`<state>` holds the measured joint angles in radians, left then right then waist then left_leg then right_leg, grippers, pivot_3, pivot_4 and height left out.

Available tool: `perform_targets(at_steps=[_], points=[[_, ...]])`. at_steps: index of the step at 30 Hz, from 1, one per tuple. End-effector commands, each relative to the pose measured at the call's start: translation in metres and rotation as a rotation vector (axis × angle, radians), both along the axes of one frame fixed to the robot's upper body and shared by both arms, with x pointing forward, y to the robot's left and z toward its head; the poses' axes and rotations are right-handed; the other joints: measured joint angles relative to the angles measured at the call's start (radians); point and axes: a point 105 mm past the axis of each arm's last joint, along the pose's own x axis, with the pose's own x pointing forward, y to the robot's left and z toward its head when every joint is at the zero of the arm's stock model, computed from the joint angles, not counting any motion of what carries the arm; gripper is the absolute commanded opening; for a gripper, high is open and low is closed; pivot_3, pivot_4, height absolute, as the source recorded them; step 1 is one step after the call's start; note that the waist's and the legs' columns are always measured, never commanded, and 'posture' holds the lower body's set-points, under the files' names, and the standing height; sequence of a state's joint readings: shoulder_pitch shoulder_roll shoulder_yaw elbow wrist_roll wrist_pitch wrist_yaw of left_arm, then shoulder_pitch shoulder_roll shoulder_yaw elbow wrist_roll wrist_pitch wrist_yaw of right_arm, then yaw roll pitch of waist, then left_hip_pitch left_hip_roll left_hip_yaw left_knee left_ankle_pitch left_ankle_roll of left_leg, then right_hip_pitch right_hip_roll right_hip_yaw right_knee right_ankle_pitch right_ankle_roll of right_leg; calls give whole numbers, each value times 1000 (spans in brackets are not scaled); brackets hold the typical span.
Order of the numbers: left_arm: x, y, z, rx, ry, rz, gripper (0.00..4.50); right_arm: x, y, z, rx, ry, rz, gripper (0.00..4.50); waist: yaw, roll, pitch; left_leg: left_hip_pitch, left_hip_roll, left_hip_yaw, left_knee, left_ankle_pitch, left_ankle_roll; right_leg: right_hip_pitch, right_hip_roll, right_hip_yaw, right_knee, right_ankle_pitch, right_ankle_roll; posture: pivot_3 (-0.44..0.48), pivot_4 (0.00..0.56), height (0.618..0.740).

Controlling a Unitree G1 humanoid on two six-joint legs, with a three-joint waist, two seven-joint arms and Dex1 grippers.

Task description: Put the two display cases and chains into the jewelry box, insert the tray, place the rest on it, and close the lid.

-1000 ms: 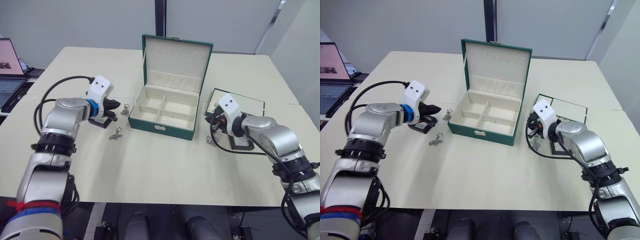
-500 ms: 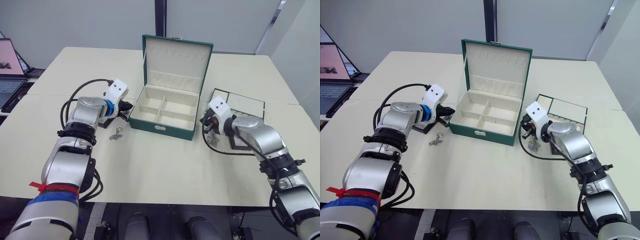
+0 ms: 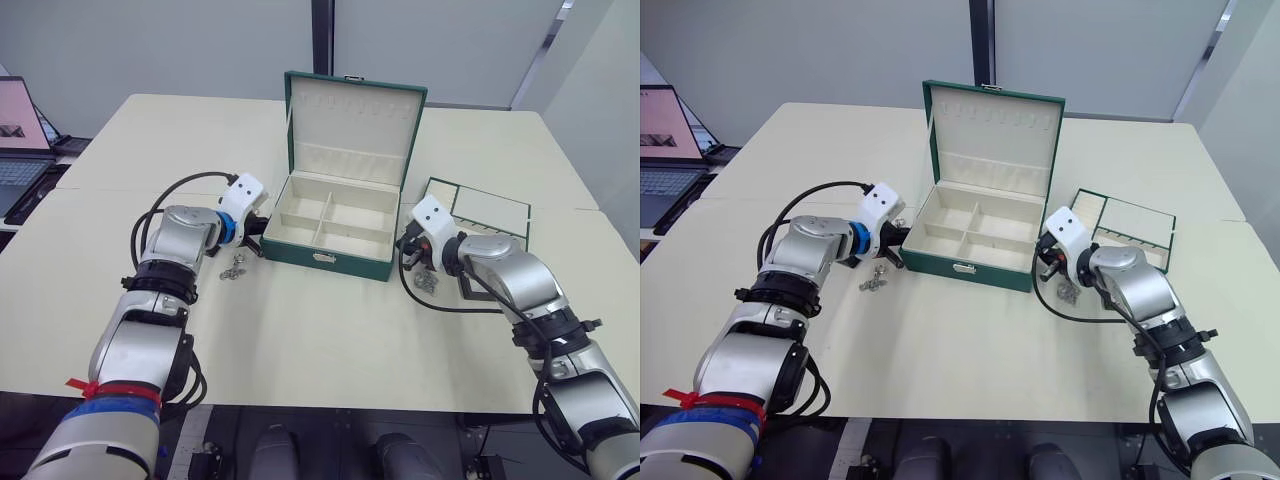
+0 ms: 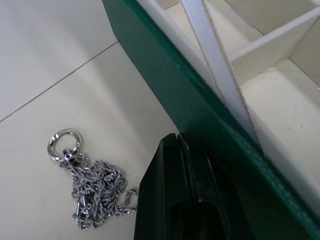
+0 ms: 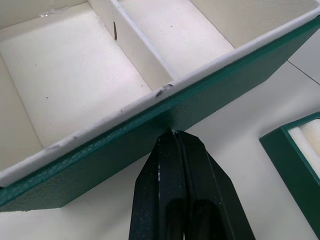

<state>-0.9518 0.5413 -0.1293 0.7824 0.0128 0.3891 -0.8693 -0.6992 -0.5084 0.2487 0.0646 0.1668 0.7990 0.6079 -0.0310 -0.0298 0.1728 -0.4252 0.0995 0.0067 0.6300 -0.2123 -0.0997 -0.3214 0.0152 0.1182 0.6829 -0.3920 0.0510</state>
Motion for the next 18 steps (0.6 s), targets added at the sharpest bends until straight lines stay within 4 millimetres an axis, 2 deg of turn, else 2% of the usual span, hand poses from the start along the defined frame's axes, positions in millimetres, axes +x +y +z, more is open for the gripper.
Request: perform_targets(at_steps=[1, 11, 18], points=[[-8, -18, 4, -29, -4, -71, 0, -4, 11, 18, 29, -54, 53, 21, 0, 0, 0, 0, 0, 0, 0, 0, 0, 0, 0, 0, 0, 0, 0, 0, 150, 740], [-32, -39, 5, -46, 14, -140, 0, -18, 15, 13, 37, -33, 81, 21, 1, 0, 0, 0, 0, -2, 0, 0, 0, 2, 0, -1, 0, 0, 0, 0, 150, 740], [-51, -45, 2, -46, 36, -164, 0, -29, 19, 10, 43, -15, 91, 21, 1, 0, 0, 0, 0, -2, 0, 0, 0, 2, 0, -2, -1, 0, 0, 0, 150, 740]])
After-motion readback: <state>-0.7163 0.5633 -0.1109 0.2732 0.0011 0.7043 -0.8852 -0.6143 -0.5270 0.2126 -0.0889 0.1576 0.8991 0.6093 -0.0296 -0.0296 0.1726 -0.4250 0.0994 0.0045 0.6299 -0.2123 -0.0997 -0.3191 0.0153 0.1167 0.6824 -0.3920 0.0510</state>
